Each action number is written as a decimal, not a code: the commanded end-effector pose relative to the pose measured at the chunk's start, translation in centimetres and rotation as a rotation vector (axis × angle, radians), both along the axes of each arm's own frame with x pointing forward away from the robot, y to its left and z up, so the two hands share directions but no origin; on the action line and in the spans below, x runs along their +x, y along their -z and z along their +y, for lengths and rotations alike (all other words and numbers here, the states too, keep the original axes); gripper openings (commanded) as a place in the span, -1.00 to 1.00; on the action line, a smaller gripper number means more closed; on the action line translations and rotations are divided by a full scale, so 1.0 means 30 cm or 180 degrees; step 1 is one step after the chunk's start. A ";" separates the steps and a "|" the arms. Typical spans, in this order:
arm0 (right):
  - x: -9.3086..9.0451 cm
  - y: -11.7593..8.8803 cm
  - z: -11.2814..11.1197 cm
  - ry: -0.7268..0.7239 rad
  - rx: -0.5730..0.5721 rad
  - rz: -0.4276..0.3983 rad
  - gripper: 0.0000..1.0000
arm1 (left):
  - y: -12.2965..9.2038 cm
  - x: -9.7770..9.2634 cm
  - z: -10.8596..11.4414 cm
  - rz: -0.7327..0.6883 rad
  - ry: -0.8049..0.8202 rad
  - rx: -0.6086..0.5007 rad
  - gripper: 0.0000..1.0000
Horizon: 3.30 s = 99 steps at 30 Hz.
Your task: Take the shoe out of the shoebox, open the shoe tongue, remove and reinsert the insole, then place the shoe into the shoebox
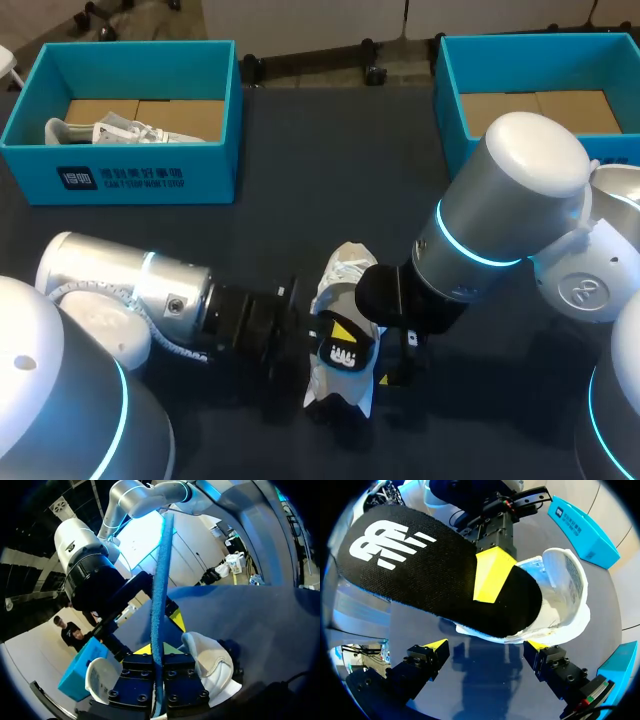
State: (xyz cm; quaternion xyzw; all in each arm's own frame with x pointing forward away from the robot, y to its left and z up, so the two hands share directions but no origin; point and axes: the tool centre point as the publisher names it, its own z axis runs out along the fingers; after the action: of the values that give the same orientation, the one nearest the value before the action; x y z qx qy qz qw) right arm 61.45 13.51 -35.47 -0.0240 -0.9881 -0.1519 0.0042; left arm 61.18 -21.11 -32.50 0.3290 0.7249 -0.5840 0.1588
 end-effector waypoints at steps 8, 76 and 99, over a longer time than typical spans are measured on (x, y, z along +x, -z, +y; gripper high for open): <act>-0.004 0.002 0.001 0.0006 -0.0001 -0.0007 1.00 | 0.056 0.064 0.010 -0.0091 0.0205 -0.0031 -1.00; -0.004 0.002 0.001 0.0006 -0.0001 -0.0007 1.00 | 0.094 0.095 -0.055 -0.0769 0.0201 -0.0290 -1.00; -0.004 0.002 0.001 0.0006 -0.0001 -0.0007 1.00 | 0.035 0.058 -0.006 -0.0789 0.0172 -0.0294 -0.18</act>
State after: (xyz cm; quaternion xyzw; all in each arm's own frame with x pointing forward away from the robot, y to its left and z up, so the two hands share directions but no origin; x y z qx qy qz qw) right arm 61.44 13.52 -35.47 -0.0240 -0.9881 -0.1521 0.0042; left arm 63.88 -22.62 -34.34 0.4112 0.6617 -0.5788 0.2410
